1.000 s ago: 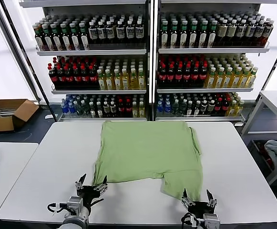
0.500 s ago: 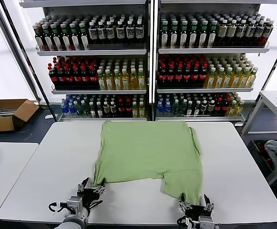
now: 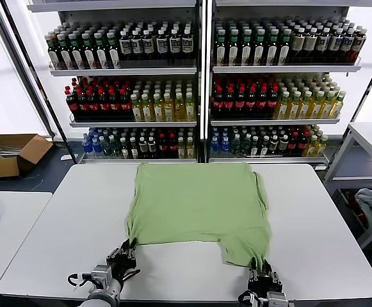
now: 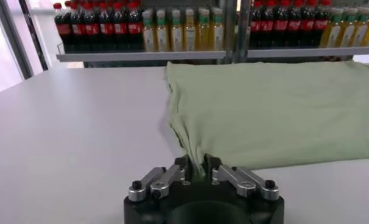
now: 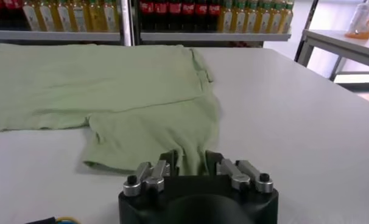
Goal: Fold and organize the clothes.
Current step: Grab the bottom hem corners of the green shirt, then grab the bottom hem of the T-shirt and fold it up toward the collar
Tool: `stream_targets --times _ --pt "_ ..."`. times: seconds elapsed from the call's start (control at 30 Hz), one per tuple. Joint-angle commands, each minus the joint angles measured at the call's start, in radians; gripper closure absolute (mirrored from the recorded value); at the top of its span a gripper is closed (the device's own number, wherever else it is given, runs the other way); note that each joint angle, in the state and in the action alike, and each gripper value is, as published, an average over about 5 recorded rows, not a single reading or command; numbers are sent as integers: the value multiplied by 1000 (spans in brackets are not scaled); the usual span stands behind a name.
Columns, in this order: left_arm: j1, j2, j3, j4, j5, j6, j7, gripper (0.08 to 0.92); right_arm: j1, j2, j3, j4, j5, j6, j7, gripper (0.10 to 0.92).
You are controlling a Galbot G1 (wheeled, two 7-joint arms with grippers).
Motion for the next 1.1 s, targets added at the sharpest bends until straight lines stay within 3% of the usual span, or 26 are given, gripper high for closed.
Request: stream_targets --times 0.03,0.13,0.53,0.77,1.1 --pt "4 -4 4 11 -11 6 7 873 0 -1 1 9 4 13 -9 875" --pt "5 -6 0 -1 -15 -21 11 910 1 -11 9 35 4 43 -35 917" --pt "-83 -12 -7 -64 -59 -181 -1 915 171 -19 101 24 17 160 -119 919" --pt "-247 1 9 57 -85 -208 -23 916 413 -35 92 -107 20 150 -147 919" --pt "-487 31 38 306 -163 -195 -47 916 734 -56 -32 -409 17 131 -164 919"
